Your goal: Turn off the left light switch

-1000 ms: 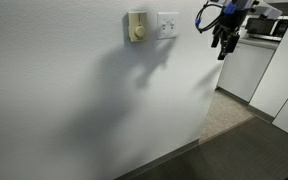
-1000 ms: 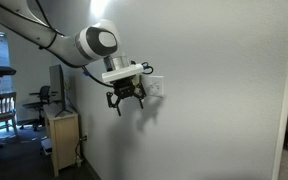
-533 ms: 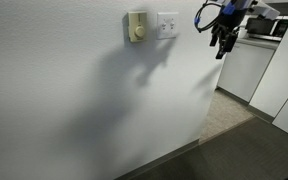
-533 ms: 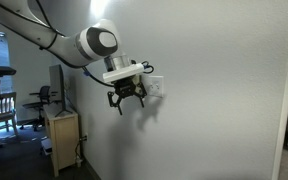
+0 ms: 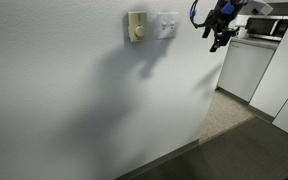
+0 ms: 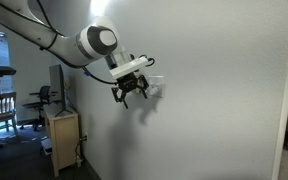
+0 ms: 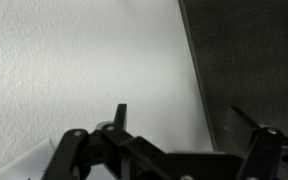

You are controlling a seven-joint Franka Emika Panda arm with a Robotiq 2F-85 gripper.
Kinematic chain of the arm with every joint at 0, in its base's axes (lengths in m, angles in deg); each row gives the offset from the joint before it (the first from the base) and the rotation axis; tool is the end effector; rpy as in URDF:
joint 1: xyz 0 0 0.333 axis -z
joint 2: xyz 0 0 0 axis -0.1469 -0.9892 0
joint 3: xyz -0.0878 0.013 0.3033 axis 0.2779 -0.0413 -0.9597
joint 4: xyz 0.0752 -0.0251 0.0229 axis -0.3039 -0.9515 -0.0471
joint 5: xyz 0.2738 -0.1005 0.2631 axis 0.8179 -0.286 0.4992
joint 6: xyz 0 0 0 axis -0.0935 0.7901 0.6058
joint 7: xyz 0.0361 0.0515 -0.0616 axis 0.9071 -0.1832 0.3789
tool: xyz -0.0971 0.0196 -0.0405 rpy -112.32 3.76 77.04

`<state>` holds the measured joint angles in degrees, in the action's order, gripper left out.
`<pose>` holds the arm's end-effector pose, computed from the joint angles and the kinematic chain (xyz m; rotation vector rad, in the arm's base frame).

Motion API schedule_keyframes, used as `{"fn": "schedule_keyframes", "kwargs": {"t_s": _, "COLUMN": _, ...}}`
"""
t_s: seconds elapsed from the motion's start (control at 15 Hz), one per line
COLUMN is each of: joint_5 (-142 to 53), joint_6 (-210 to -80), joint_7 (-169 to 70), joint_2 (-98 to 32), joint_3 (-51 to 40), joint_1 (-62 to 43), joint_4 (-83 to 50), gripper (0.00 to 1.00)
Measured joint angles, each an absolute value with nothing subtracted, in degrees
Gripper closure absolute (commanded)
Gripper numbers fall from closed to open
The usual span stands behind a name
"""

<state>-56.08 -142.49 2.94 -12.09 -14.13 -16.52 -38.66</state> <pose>0.5563 0.1196 0.5300 2.3007 1.5657 0.4038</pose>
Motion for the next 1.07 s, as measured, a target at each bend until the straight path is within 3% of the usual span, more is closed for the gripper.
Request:
{"fn": "schedule_keyframes", "kwargs": {"t_s": 0.33, "joint_5": -54.9, "joint_6": -147.4, "joint_7": 14.6, "joint_2": -12.7, "joint_3": -14.7, "joint_1": -17.2, "joint_4": -38.1, "gripper": 0.00}}
{"fn": "schedule_keyframes", "kwargs": {"t_s": 1.07, "joint_5": -59.4, "joint_6": -149.9, "joint_7": 13.9, "joint_2": -13.4, "joint_3": -17.6, "joint_1": -18.1, "joint_4": -37.7, "gripper": 0.00}}
